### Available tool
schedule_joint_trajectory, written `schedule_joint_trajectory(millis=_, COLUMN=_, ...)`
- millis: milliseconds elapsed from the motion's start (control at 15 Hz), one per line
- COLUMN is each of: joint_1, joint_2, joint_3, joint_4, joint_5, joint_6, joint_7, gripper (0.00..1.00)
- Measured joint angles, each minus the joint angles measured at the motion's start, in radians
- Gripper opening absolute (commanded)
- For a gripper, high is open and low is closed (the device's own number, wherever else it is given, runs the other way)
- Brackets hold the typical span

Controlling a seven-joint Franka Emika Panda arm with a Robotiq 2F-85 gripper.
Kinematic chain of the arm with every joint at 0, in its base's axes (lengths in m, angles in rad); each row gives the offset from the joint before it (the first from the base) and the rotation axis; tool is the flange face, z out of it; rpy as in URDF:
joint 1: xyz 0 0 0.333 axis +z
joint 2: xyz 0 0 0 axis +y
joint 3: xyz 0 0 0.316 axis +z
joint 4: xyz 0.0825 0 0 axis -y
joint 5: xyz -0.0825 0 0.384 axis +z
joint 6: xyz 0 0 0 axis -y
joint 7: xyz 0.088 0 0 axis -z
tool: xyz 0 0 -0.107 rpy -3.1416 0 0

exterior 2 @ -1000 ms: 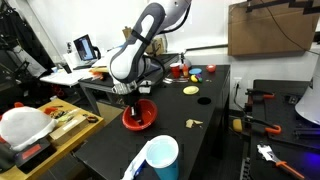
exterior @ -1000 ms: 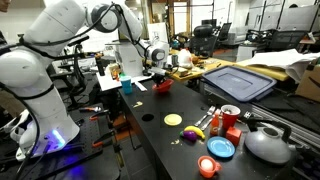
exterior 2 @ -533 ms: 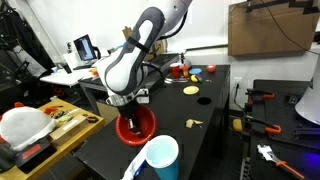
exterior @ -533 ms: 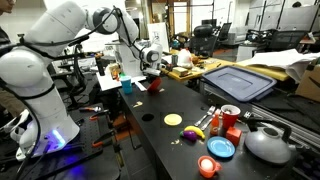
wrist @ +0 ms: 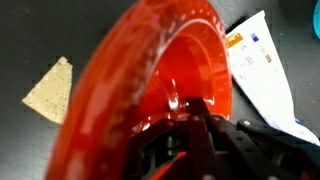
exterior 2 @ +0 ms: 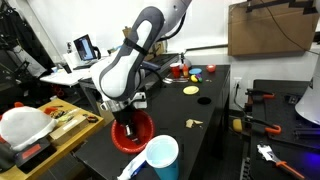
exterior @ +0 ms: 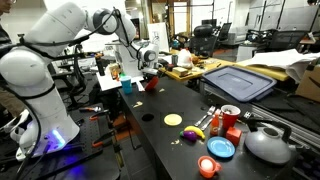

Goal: Move the toothpaste tube and red bowl to the left.

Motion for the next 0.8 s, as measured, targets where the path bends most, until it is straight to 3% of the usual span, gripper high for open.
schedule_joint_trajectory(millis=800, joint_1=0.024, joint_2=0.001, joint_3=0.0, joint_4=0.033, joint_5=-0.053, joint_6=0.003, joint_7=0.0, gripper=0.0)
